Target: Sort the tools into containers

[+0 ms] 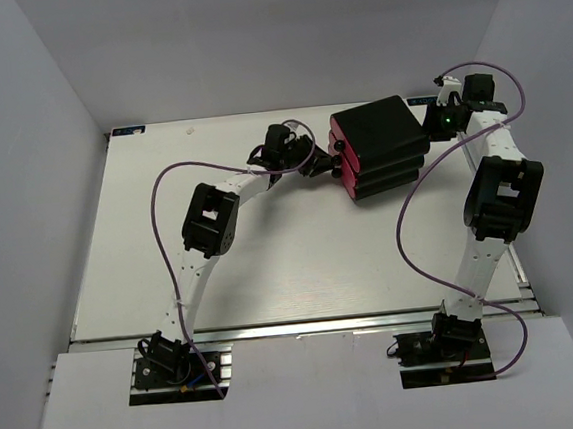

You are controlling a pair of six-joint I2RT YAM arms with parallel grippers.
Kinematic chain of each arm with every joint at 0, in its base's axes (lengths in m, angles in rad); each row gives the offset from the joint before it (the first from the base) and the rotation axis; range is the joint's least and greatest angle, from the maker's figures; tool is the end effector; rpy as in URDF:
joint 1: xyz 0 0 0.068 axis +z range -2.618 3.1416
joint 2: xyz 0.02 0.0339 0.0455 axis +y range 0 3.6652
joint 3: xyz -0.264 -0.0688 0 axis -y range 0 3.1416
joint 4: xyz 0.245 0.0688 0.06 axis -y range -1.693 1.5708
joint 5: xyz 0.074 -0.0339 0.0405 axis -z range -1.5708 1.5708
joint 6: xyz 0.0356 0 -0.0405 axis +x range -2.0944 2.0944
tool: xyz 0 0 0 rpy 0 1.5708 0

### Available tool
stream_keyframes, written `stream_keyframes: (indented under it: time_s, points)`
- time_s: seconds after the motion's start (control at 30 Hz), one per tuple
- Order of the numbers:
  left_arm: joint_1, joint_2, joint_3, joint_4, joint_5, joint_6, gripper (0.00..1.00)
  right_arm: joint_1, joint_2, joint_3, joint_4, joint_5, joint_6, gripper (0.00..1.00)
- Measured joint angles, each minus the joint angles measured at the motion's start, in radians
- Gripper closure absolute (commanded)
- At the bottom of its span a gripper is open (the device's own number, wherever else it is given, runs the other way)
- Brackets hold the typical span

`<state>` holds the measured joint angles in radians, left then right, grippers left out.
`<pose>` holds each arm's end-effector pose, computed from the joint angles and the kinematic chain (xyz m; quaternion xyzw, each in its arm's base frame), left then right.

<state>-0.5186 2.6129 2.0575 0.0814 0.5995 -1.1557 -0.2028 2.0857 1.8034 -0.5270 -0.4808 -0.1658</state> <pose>0.4936 -0.3048 0.1213 -0.1092 0.8225 -0.5387 0.1463 0.4684 -0.0795 0.2562 -0.0718 0.9032 0.1512 0.3953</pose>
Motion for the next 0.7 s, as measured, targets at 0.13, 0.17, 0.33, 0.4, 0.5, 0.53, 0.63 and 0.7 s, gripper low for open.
stream_keyframes:
  time_s: [0.13, 0.17, 0.33, 0.4, 0.5, 0.53, 0.63, 0.7]
  points:
    - [-0.001, -0.001, -0.006, 0.052, 0.026, -0.025, 0.87, 0.000, 0.000, -0.001, 0.000, 0.000, 0.000, 0.81]
    - [-0.001, -0.001, -0.012, 0.072, 0.031, -0.029, 0.89, 0.000, 0.000, -0.001, -0.001, 0.000, 0.000, 0.81]
    - [-0.003, -0.001, -0.040, 0.121, 0.058, -0.051, 0.90, 0.000, 0.000, -0.002, -0.001, 0.000, 0.000, 0.81]
    - [-0.003, -0.001, -0.046, 0.130, 0.066, -0.055, 0.89, 0.000, 0.000, -0.002, -0.001, 0.000, 0.000, 0.81]
    - [-0.003, -0.001, -0.056, 0.143, 0.072, -0.061, 0.92, 0.000, 0.000, -0.002, -0.001, 0.001, 0.000, 0.81]
    - [-0.003, -0.001, -0.060, 0.148, 0.074, -0.061, 0.97, 0.000, 0.000, -0.002, -0.001, 0.002, 0.000, 0.81]
    - [-0.002, -0.006, -0.078, 0.164, 0.074, -0.066, 1.00, 0.000, 0.000, -0.002, -0.001, 0.003, 0.000, 0.81]
    - [0.000, -0.032, -0.116, 0.163, 0.062, -0.064, 1.00, 0.000, 0.000, -0.002, -0.001, 0.003, 0.000, 0.81]
